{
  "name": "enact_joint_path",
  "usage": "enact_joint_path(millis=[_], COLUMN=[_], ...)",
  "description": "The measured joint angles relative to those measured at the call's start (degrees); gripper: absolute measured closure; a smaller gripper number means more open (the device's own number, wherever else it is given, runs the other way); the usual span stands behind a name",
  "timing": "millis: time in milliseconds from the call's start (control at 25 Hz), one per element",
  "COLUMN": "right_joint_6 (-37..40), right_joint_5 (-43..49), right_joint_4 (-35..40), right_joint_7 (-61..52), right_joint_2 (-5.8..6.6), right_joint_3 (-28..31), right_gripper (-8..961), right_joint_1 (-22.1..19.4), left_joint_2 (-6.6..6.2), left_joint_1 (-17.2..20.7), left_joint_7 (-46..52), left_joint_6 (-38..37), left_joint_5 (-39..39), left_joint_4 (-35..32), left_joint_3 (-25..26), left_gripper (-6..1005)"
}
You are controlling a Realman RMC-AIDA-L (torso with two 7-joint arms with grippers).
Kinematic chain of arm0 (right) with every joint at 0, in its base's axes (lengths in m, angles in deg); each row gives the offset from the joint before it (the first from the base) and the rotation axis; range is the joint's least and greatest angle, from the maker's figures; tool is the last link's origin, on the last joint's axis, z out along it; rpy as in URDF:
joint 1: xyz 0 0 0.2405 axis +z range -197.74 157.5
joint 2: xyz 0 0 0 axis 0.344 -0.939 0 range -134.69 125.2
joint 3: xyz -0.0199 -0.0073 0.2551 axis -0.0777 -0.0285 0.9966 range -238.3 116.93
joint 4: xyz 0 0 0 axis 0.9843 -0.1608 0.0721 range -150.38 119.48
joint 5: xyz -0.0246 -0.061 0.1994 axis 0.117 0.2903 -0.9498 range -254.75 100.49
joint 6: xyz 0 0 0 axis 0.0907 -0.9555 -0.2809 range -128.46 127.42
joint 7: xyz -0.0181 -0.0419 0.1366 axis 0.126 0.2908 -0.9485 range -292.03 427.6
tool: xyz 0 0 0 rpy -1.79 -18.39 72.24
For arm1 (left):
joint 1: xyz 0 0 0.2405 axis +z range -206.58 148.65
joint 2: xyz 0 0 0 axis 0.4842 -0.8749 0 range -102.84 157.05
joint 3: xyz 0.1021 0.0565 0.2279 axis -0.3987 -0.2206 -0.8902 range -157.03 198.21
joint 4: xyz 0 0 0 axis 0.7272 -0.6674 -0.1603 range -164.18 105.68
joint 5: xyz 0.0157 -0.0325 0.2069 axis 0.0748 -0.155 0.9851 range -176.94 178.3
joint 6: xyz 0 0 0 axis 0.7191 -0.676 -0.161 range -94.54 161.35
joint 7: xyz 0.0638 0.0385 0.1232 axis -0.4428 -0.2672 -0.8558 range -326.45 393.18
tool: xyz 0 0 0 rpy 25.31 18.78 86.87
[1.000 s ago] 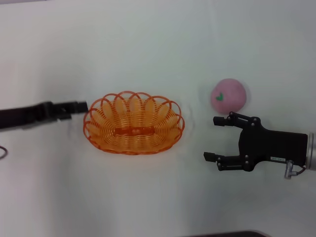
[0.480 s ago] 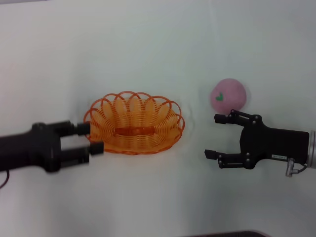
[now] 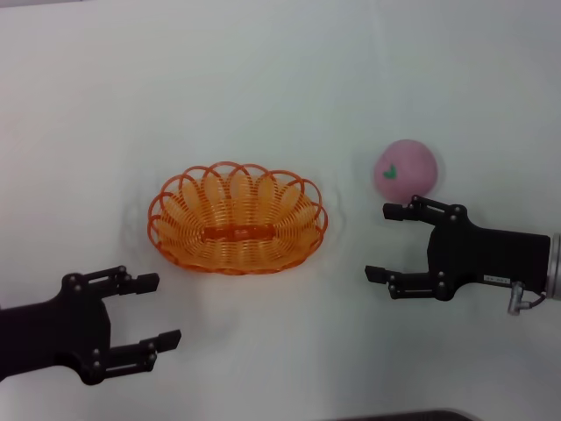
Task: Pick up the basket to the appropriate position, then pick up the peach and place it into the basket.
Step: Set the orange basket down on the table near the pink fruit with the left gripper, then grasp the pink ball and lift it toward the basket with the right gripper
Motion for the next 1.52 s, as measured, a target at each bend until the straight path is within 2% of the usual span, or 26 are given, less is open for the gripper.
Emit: enact_joint_path(millis=[280,480,760,1040,1120,1280,1320,1520], right_joint_6=[-0.06,0.79,6.68,12.31,13.25,12.8,12.72,11.13], right_joint_5=[0.0,0.0,0.49,1.28,1.32,1.34,1.46,4.58], right_joint_4=[-0.19,0.0,6.79,13.7,15.73,22.16,25.54,32.08], right_joint_7=[0.0,-3.95,-29.56,-55.6,-61.75,-73.21,-77.74,-86.85], right_joint_2=[-0.03,0.04,1.81,4.45,4.75,4.59,4.27,3.58], right_joint_3=[0.08,2.46,1.91,-5.02,-5.98,-9.64,-12.31,-17.03], right_gripper=[16,16,16,17,17,17,17,17], right_joint_1=[-0.36,-0.72,0.79,4.82,6.07,7.43,7.99,9.07], left_joint_2=[0.16,0.22,0.22,0.17,0.13,0.13,0.1,-0.1], left_joint_1=[0.65,0.68,0.72,0.72,0.72,0.72,0.64,0.31], left_joint_7=[-3.23,-3.35,-3.64,-4.52,-5.22,-5.58,-5.64,-6.12], left_joint_6=[4.97,5.34,4.58,3.51,3.42,3.21,2.67,2.06], left_joint_5=[2.06,2.08,1.97,1.61,1.43,1.27,1.22,1.17], left_joint_4=[1.77,1.87,1.89,2.36,2.82,3.32,3.7,4.76], left_joint_3=[-0.1,-0.08,0.26,0.47,0.5,1.09,1.99,3.31], left_gripper=[183,152,130,133,136,139,139,139])
